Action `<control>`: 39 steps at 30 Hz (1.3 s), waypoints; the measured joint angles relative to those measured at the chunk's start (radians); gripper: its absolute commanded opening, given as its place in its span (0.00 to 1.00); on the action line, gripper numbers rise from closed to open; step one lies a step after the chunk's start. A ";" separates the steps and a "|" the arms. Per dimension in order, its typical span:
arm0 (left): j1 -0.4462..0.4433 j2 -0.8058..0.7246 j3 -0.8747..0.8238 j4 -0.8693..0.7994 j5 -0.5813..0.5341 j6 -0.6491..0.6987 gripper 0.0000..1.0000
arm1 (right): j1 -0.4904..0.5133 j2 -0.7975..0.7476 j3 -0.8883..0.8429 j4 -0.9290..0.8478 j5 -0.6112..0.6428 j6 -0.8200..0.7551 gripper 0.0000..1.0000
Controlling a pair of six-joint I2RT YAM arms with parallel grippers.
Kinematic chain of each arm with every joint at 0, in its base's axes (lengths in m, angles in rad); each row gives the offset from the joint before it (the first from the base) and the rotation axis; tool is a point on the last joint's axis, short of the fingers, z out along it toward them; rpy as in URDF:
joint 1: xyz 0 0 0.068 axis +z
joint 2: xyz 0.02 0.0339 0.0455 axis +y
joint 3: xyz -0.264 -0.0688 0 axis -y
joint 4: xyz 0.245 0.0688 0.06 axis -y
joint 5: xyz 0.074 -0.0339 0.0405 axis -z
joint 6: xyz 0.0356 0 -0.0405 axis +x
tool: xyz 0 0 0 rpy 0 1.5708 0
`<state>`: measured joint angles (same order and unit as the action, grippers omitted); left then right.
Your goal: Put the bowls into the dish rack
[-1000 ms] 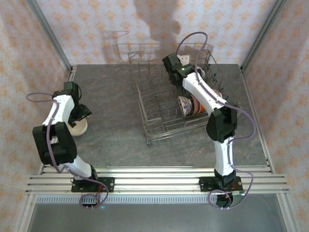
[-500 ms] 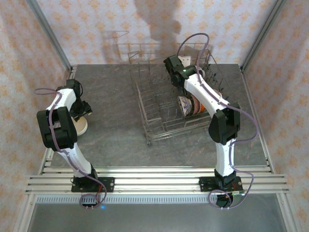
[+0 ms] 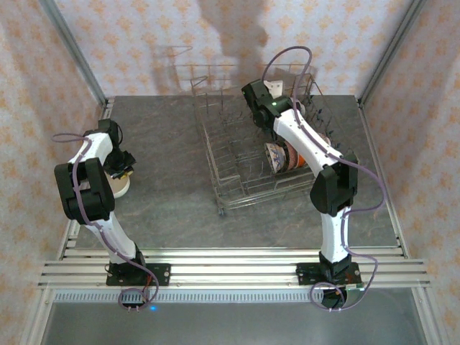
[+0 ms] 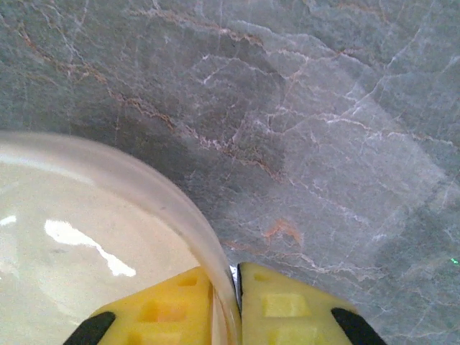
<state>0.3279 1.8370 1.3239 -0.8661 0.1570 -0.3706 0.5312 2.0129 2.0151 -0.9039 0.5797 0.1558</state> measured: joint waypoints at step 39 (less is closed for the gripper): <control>-0.501 -0.397 0.210 0.394 -0.045 -0.795 0.00 | 0.338 0.032 0.331 0.160 -0.430 -0.158 0.79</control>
<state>-0.1730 1.4403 1.5337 -0.4725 0.1116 -1.1652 0.8692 2.0453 2.3463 -0.7437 0.1501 -0.0025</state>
